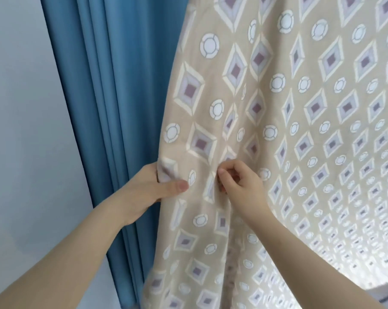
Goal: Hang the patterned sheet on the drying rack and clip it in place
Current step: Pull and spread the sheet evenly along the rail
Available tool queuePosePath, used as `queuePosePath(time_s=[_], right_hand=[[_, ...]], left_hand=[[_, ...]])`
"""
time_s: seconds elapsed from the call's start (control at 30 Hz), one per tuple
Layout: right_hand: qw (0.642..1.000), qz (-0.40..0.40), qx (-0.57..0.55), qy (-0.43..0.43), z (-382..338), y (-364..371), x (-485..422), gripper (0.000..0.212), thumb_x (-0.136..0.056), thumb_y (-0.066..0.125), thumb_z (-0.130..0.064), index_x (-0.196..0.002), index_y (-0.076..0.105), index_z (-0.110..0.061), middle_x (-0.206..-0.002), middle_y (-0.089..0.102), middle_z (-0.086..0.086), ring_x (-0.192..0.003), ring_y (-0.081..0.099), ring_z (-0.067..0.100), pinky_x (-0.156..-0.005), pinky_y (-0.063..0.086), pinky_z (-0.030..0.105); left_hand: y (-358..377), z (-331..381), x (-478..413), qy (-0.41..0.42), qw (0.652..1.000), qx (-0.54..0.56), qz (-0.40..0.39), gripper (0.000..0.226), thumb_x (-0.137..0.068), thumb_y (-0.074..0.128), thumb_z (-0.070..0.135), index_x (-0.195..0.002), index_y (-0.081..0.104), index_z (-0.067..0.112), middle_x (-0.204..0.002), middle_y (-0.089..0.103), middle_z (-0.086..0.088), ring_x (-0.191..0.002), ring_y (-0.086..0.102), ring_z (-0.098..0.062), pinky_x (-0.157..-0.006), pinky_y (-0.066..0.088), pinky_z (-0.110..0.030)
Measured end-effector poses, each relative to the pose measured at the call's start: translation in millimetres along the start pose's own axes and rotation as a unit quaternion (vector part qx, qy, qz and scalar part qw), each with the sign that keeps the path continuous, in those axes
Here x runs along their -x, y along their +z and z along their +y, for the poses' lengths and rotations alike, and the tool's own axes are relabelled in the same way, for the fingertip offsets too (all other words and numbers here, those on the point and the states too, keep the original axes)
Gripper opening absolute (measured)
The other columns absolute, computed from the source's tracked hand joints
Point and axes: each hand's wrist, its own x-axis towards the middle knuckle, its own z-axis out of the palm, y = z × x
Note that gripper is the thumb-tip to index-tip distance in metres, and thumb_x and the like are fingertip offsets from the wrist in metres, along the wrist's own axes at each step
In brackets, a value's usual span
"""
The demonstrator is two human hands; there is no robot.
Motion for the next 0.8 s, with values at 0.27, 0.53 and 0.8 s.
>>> queuePosePath(time_s=[0.27, 0.53, 0.8], right_hand=[[0.998, -0.031, -0.021, 0.053, 25, -4, 31, 0.023, -0.090, 0.053, -0.009, -0.074, 0.058, -0.024, -0.064, 0.057, -0.007, -0.057, 0.053, 0.007, -0.062, 0.048, 0.025], [0.996, -0.065, 0.006, 0.068, 39, -11, 51, 0.016, -0.089, 0.052, -0.012, -0.080, 0.061, -0.021, -0.066, 0.060, -0.013, -0.062, 0.051, 0.000, -0.065, 0.043, 0.017], [0.994, -0.087, -0.031, 0.061, 42, -6, 61, 0.024, -0.089, 0.053, -0.009, -0.073, 0.059, -0.027, -0.068, 0.059, -0.011, -0.066, 0.054, 0.008, -0.068, 0.044, 0.021]], left_hand=[[17, -30, 13, -0.023, 0.991, -0.034, 0.126, 0.011, -0.075, 0.077, 0.013, -0.073, 0.075, 0.023, -0.081, 0.075, 0.003, -0.079, 0.071, -0.012, -0.069, 0.054, -0.023], [34, -50, 32, -0.113, 0.959, -0.176, 0.193, 0.025, -0.084, 0.063, 0.001, -0.076, 0.066, 0.024, -0.067, 0.071, 0.012, -0.072, 0.066, -0.007, -0.066, 0.050, -0.020], [32, -62, 49, -0.102, 0.922, -0.080, 0.364, 0.024, -0.077, 0.072, 0.004, -0.079, 0.063, 0.026, -0.077, 0.067, 0.006, -0.077, 0.062, -0.014, -0.062, 0.046, -0.021]])
